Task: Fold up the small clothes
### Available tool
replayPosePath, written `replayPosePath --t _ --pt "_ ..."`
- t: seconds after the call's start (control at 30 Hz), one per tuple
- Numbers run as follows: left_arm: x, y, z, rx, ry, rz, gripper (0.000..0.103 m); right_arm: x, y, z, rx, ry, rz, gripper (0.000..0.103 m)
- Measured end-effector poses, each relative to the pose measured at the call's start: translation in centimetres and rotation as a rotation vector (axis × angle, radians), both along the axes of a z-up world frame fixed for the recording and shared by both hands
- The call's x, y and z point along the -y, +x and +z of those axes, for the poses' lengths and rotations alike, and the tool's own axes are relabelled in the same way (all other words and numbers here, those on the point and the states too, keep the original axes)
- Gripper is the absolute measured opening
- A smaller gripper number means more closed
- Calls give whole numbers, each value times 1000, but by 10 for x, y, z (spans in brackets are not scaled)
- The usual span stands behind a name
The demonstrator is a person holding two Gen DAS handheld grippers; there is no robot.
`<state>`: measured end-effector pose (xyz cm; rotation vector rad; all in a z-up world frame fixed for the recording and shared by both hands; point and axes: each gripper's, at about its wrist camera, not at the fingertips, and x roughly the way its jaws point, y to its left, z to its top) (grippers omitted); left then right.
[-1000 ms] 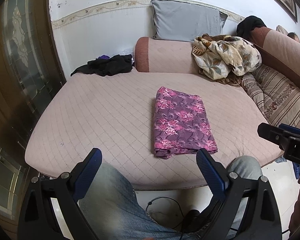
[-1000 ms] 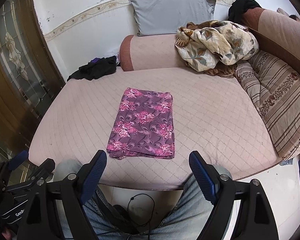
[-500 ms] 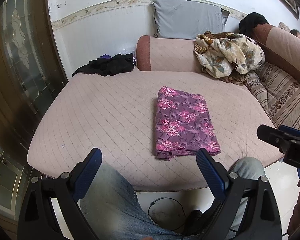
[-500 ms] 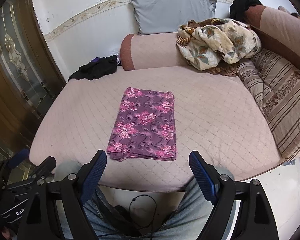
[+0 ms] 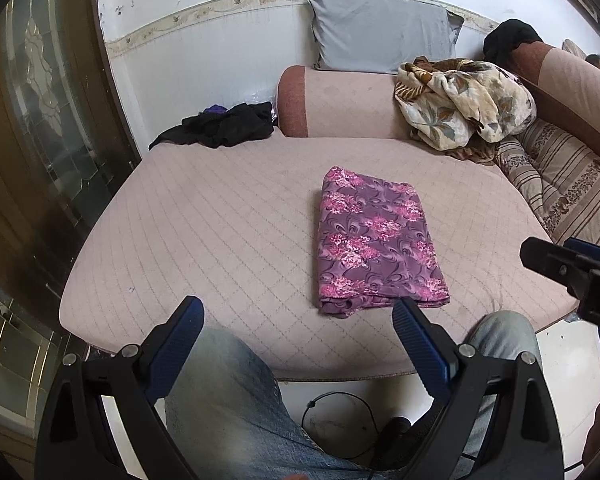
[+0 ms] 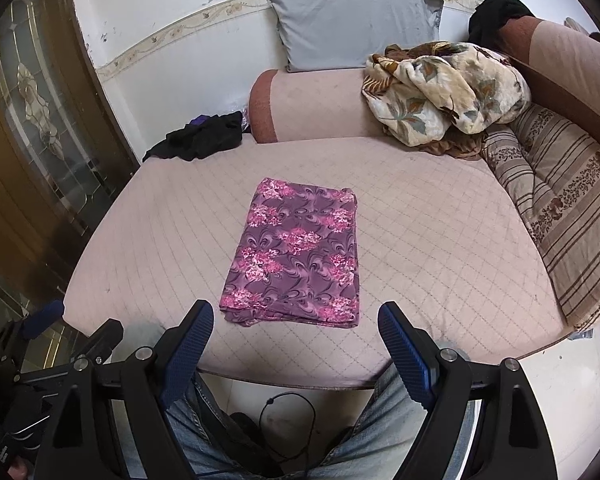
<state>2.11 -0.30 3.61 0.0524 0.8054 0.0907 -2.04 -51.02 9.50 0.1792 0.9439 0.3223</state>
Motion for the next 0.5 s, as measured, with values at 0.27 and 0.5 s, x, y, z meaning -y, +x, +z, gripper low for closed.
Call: replayPosePath --t 0.27,0.5 --pt "-3 14 -8 -18 -31 8 95 -13 10 -9 -18 -31 28 88" --pt "2 39 -22 -29 -18 -33 95 -11 32 -27 -50 -34 17 88"
